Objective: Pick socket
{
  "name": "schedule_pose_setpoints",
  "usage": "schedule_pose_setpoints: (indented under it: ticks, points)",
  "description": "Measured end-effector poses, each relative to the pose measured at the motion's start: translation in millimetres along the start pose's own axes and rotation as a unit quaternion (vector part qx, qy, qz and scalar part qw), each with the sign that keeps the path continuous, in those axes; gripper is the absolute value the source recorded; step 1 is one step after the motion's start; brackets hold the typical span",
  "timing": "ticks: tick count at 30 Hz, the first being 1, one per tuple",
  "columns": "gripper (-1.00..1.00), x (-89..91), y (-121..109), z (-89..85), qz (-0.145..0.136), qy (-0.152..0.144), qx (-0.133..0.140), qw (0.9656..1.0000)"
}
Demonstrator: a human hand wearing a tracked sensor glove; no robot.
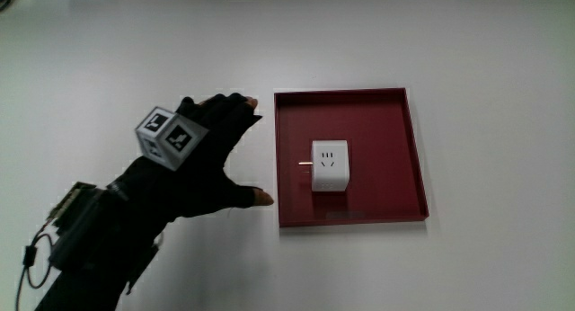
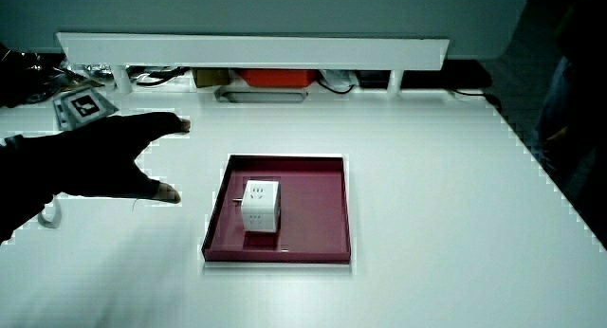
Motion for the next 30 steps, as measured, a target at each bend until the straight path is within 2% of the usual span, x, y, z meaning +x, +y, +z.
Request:
schedule_pose_setpoints:
  ticks: [1,2,3,4,5,6,7,8,10,11,14,15,16,20,21,24,28,30]
  points:
    - [0.00,4.2,4,0.2,-0.013,0.028,0.004,0.9995]
    - [0.00,-0.3,9,-5.4,0.014,0.001,-0.004,0.9999]
    - [0.00,-2.3,14,-9.7,0.018,-0.021,-0.008,0.9996]
    - [0.00,-0.4,17,-11.4,0.039,-0.020,-0.015,0.9989]
    - [0.00,0.0,22,-13.5,0.036,-0.001,-0.020,0.9992]
    - [0.00,0.6,27,-16.3,0.003,-0.003,-0.005,1.0000]
    - [0.00,4.5,30,-16.5,0.005,0.023,-0.008,0.9997]
    - [0.00,3.6,35,-20.2,-0.010,0.022,-0.002,0.9997]
    - [0.00,6.1,42,-26.3,0.009,0.033,-0.011,0.9994]
    - [0.00,8.6,46,-27.8,0.007,0.055,-0.017,0.9983]
    - [0.00,10.8,55,-37.7,0.011,0.054,-0.026,0.9982]
    - [0.00,12.2,57,-40.3,0.027,0.052,-0.031,0.9978]
    - [0.00,11.3,60,-44.5,0.016,0.060,-0.030,0.9976]
    - [0.00,12.1,70,-57.6,0.035,0.060,-0.050,0.9963]
    - [0.00,12.1,72,-60.0,0.033,0.071,-0.048,0.9958]
    - [0.00,12.0,78,-69.4,0.045,0.072,-0.059,0.9946]
    - [0.00,11.0,87,-79.4,0.045,0.074,-0.062,0.9943]
    - [0.00,12.5,89,-83.7,0.049,0.085,-0.064,0.9931]
